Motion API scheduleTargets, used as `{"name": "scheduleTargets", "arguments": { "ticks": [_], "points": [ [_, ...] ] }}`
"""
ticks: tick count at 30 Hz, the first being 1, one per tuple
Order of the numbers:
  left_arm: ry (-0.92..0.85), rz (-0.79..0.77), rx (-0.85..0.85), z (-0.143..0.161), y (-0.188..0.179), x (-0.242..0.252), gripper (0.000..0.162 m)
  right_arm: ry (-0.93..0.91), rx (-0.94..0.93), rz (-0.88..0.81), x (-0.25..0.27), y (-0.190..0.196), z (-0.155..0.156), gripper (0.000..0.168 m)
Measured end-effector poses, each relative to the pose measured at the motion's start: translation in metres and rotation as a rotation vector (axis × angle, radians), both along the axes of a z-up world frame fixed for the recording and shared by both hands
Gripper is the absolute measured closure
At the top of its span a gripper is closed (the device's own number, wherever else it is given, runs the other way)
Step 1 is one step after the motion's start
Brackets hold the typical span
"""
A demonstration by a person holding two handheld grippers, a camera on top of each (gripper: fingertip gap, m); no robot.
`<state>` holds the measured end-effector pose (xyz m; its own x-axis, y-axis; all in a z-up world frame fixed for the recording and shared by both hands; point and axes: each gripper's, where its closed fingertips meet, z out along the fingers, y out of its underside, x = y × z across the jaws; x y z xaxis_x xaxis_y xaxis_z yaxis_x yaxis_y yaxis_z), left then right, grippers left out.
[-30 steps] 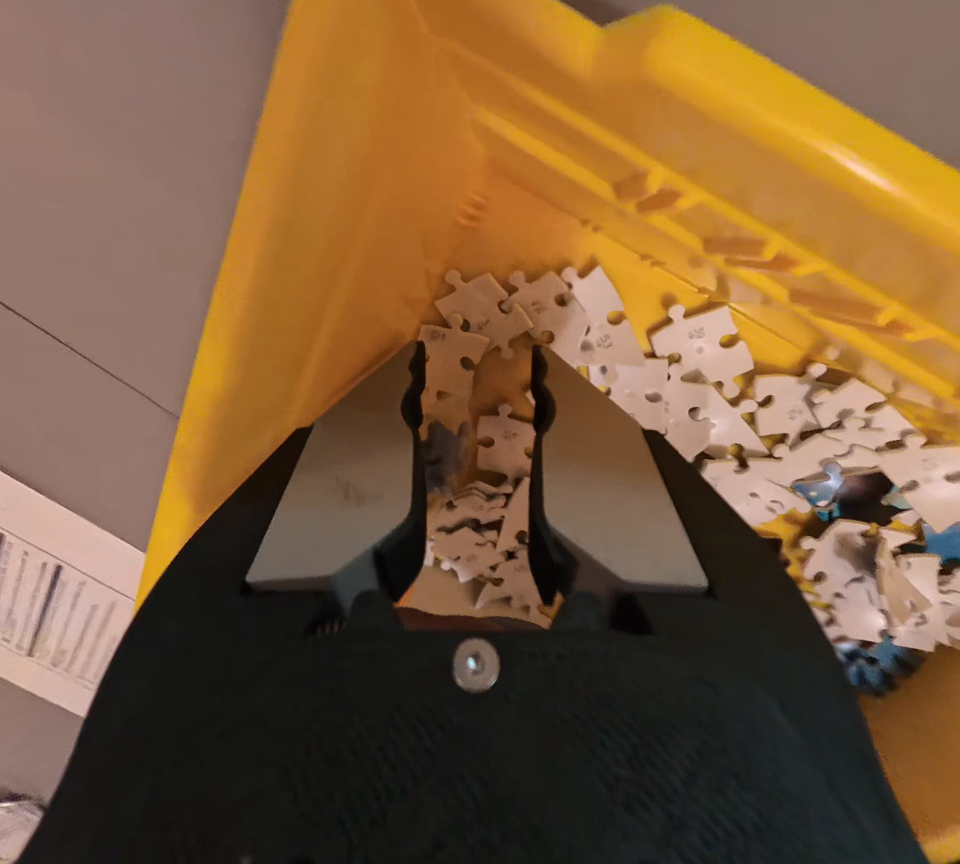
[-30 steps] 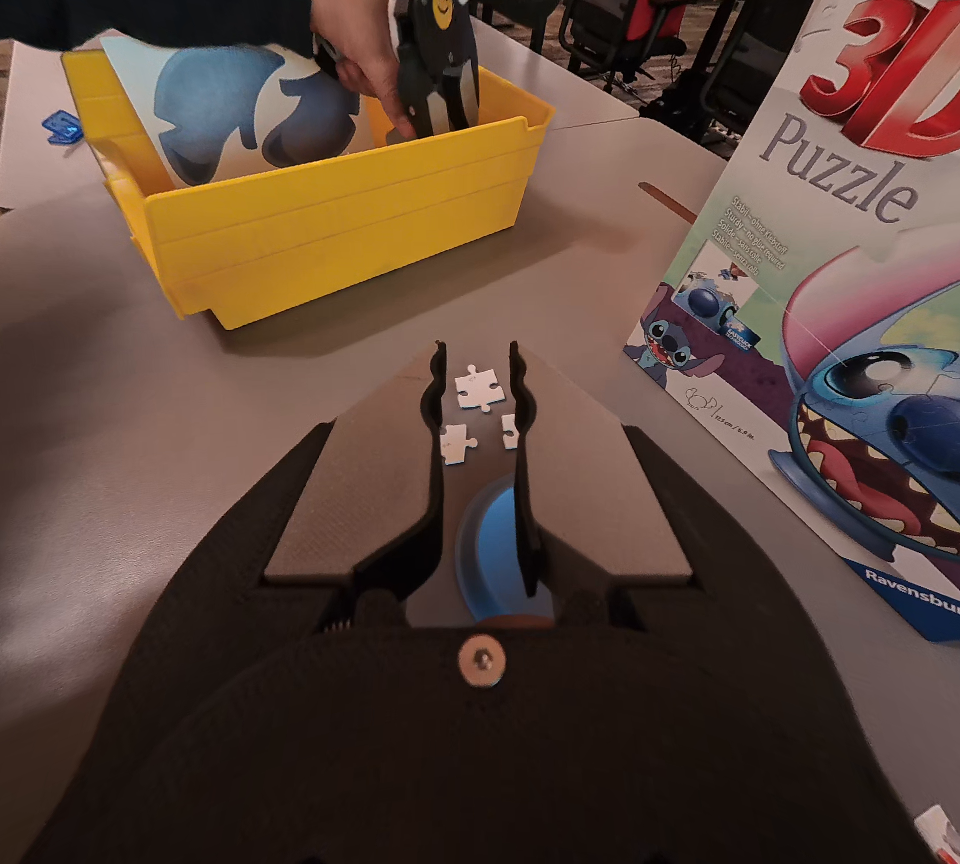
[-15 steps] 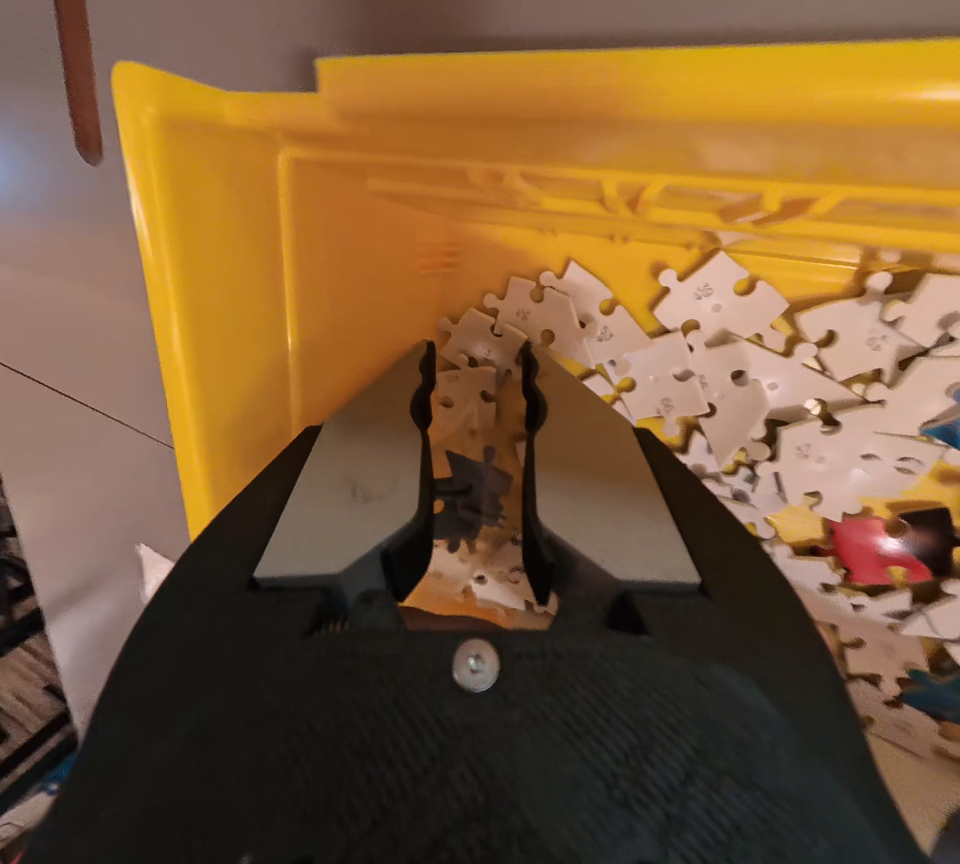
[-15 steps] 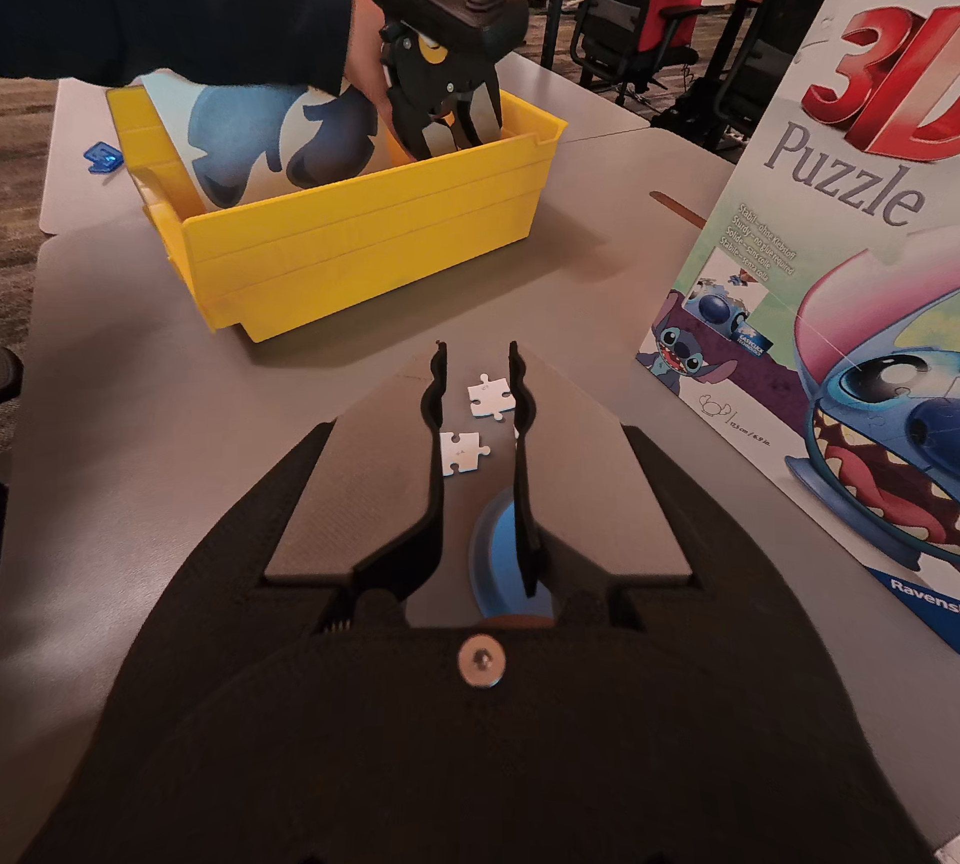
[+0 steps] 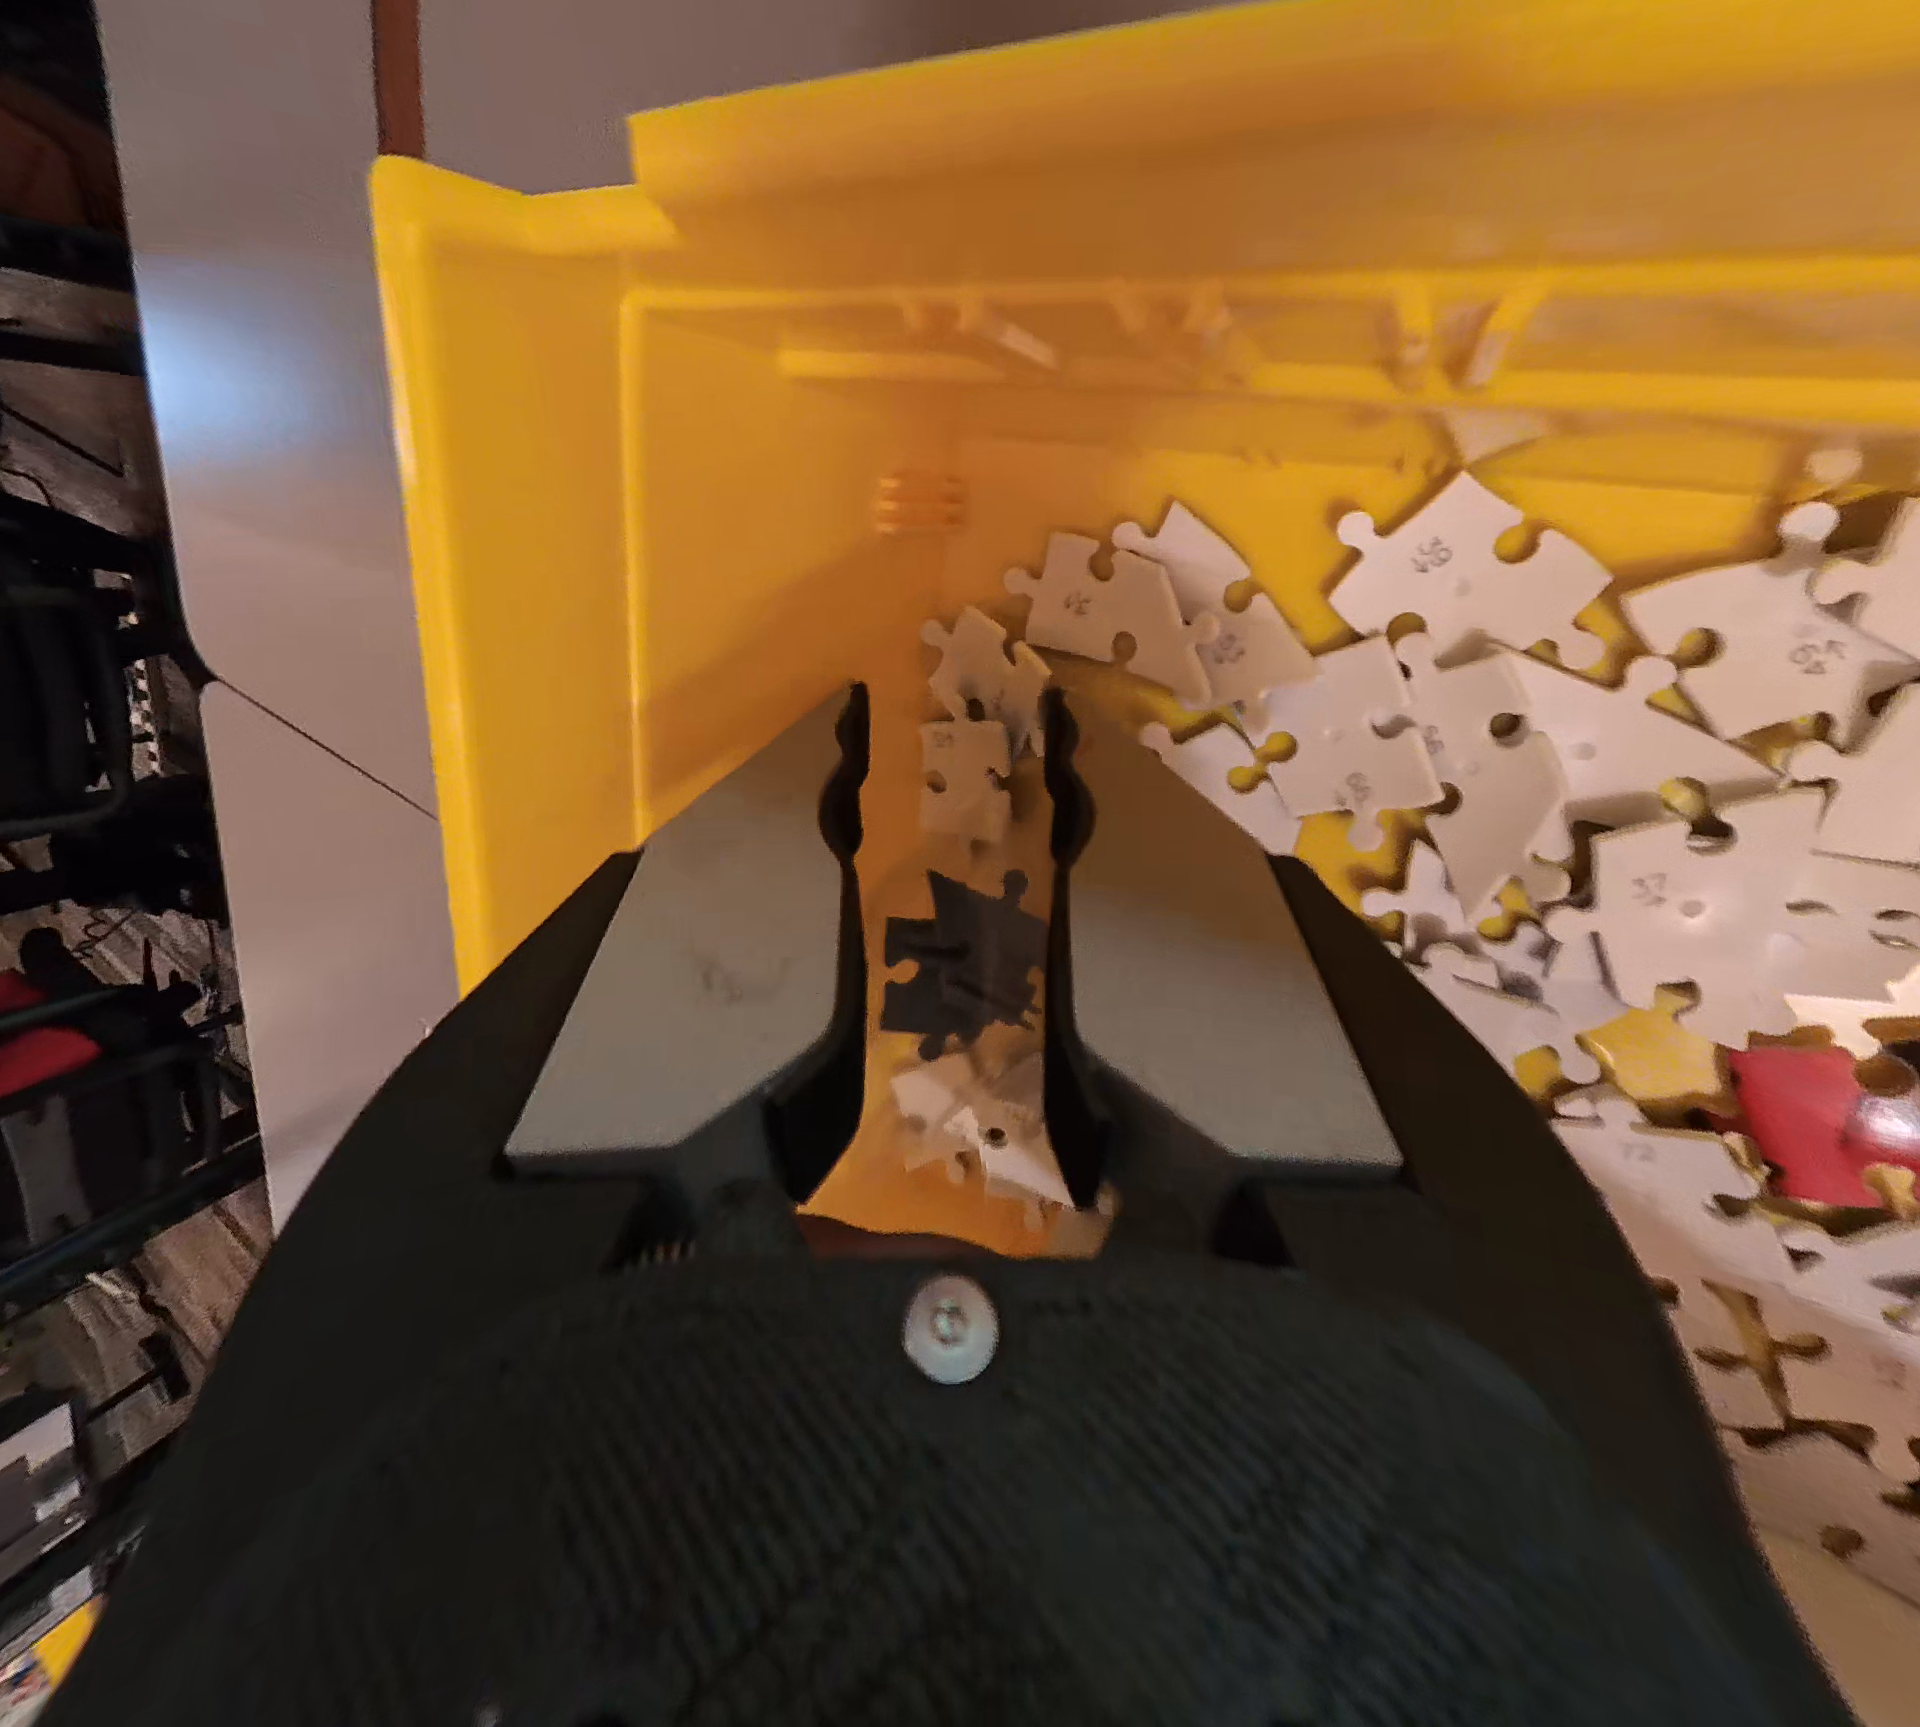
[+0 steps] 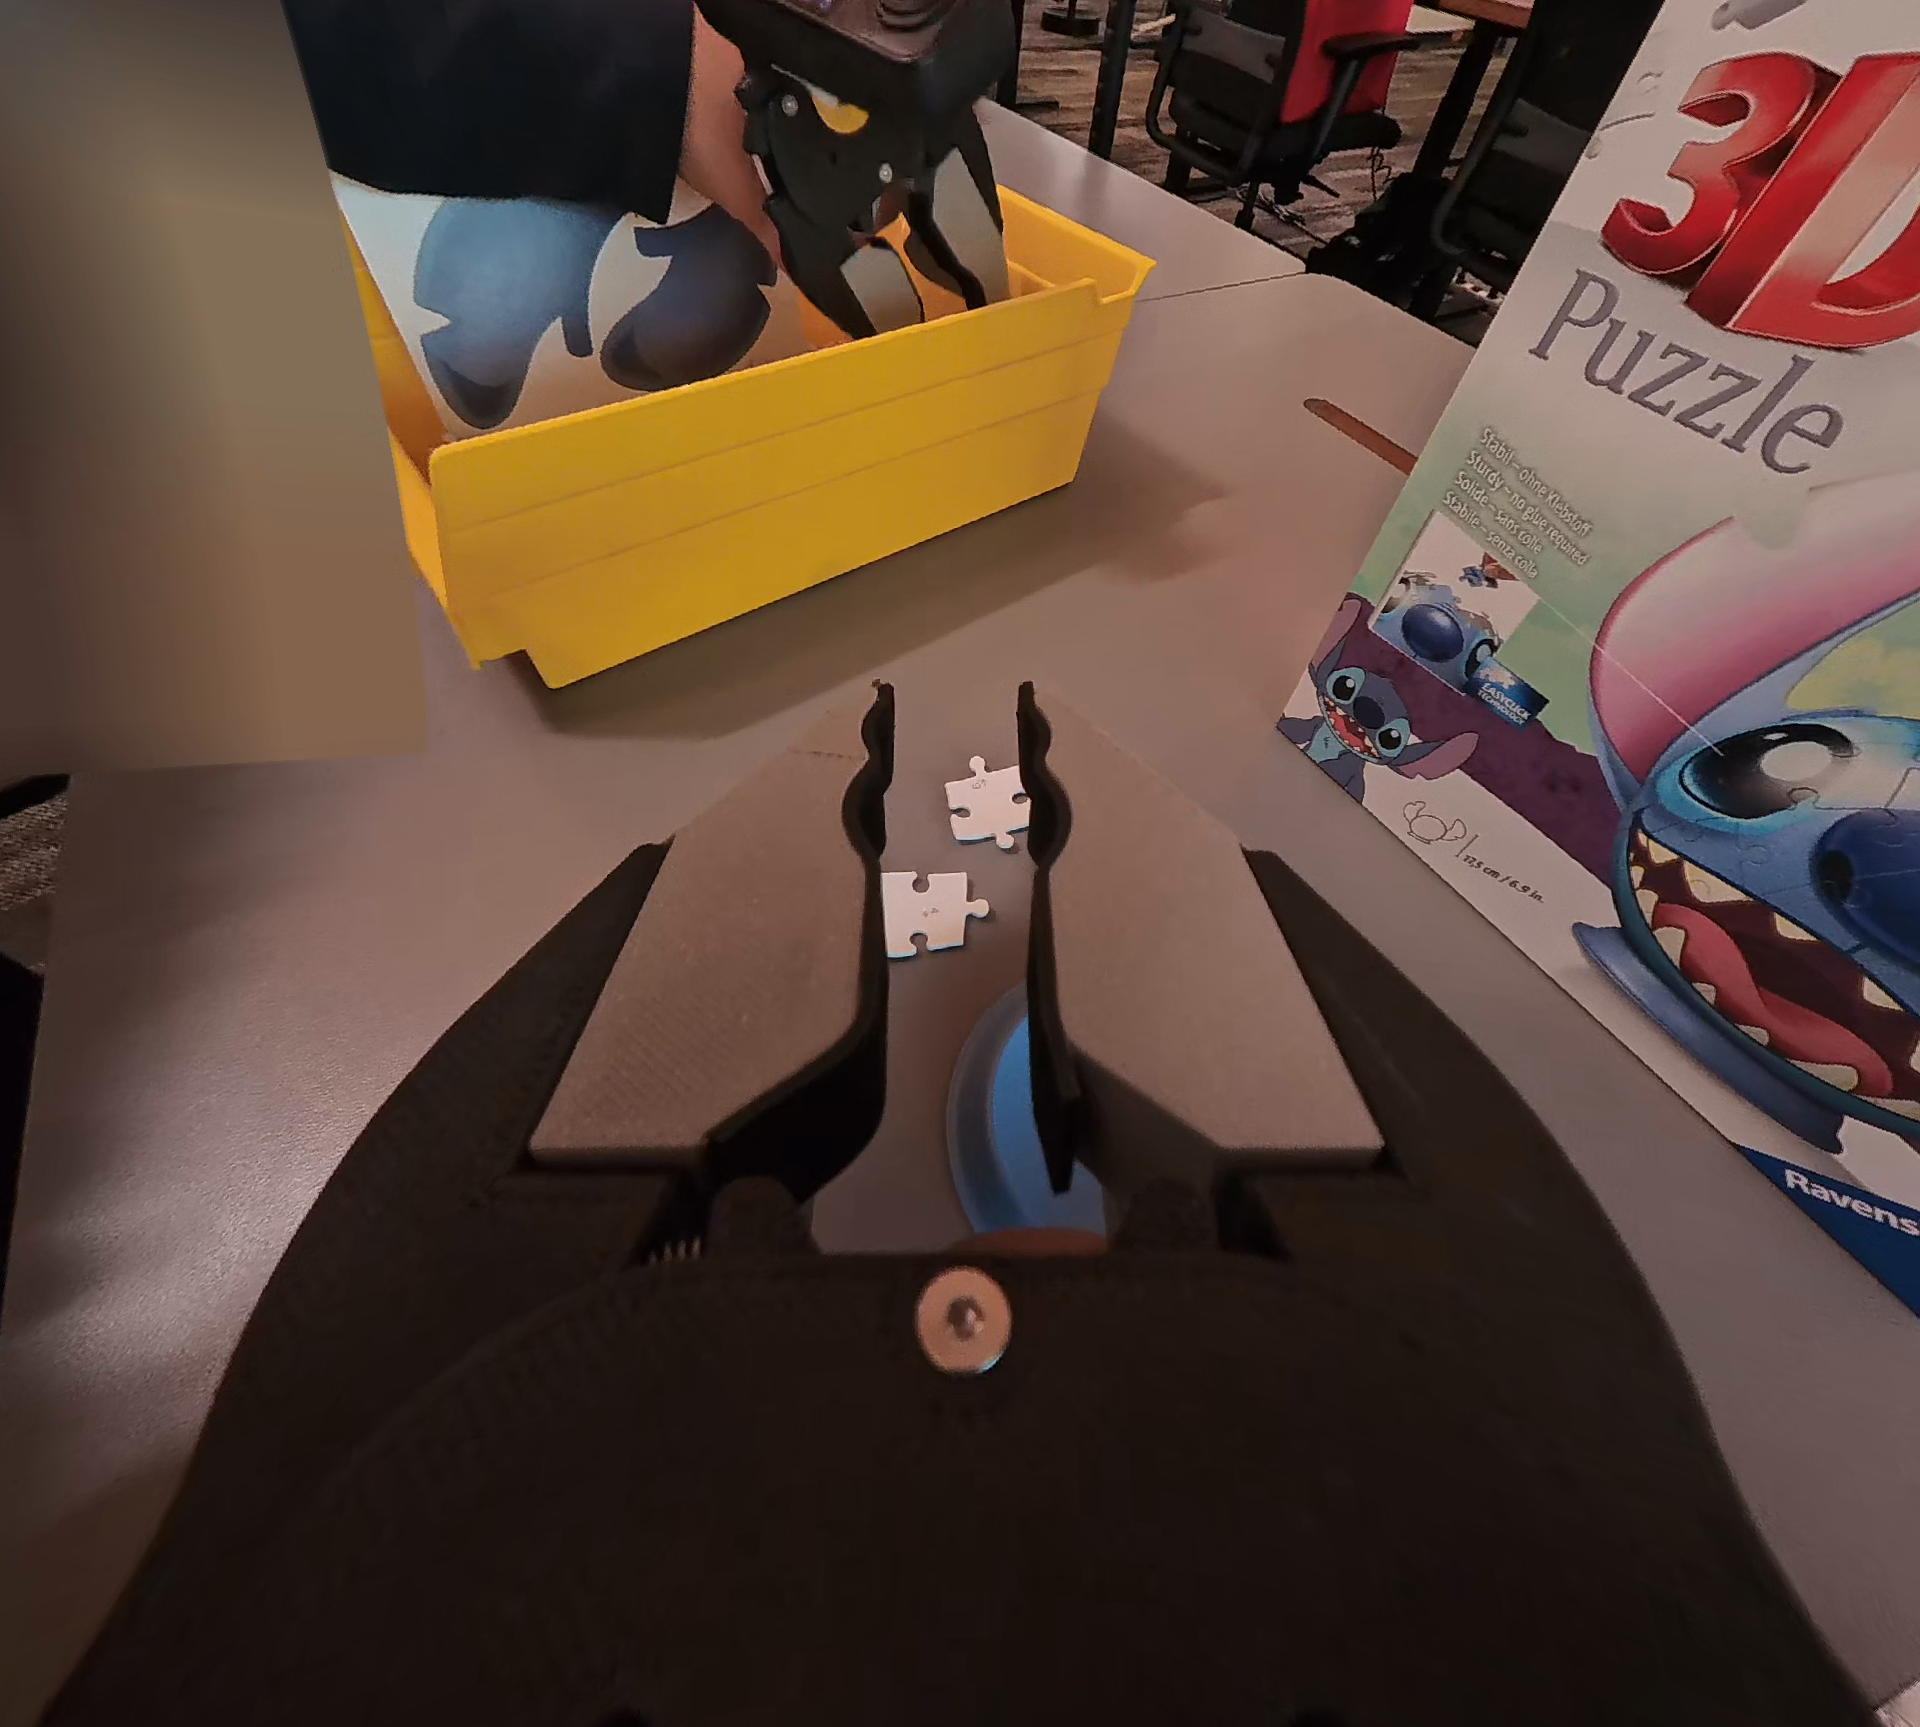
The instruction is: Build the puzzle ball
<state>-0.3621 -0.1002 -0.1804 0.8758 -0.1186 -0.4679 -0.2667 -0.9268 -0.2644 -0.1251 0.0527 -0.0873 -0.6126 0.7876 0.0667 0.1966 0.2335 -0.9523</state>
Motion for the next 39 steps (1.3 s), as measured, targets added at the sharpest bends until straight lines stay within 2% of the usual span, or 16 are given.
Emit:
{"name": "scheduleTargets", "arguments": {
  "ticks": [3, 5, 7, 9, 13, 15, 17, 26, 31, 35, 37, 39],
  "points": [
    [0.019, 0.007, 0.047, 0.007, 0.003, -0.003, 0.140, 0.001, 0.004, 0.001, 0.000, -0.001, 0.000, 0.148],
    [0.078, 0.033, 0.077, 0.014, 0.004, -0.013, 0.157, 0.002, 0.005, 0.001, 0.000, -0.001, 0.000, 0.149],
    [0.076, 0.045, 0.067, 0.011, 0.002, -0.017, 0.162, 0.004, 0.004, 0.000, 0.000, 0.000, 0.001, 0.148],
    [0.027, 0.050, 0.063, 0.003, 0.001, -0.013, 0.154, 0.005, 0.003, -0.002, 0.001, 0.000, 0.001, 0.149],
    [-0.009, 0.064, 0.062, 0.000, 0.002, -0.010, 0.149, 0.005, -0.002, -0.001, 0.001, 0.001, 0.002, 0.148],
    [-0.063, 0.070, 0.034, -0.007, -0.001, -0.004, 0.138, 0.004, 0.001, 0.000, 0.001, 0.000, 0.001, 0.149],
    [-0.075, 0.068, 0.009, -0.012, -0.003, -0.002, 0.133, 0.008, 0.003, 0.001, 0.002, 0.000, 0.002, 0.149],
    [-0.127, 0.097, 0.015, -0.014, 0.003, 0.004, 0.142, 0.012, 0.000, 0.004, 0.003, -0.001, 0.004, 0.149],
    [-0.142, 0.116, 0.045, -0.011, 0.007, 0.004, 0.127, 0.016, -0.002, 0.003, 0.003, 0.000, 0.005, 0.149],
    [-0.059, 0.003, 0.058, -0.009, 0.014, 0.007, 0.122, 0.016, -0.007, 0.005, 0.004, -0.001, 0.005, 0.149],
    [-0.031, -0.040, 0.055, -0.008, 0.016, 0.007, 0.124, 0.013, -0.003, 0.008, 0.004, -0.002, 0.004, 0.149],
    [-0.101, -0.067, 0.036, -0.013, 0.016, 0.013, 0.138, 0.010, 0.003, 0.008, 0.003, -0.002, 0.002, 0.150]
  ]
}}
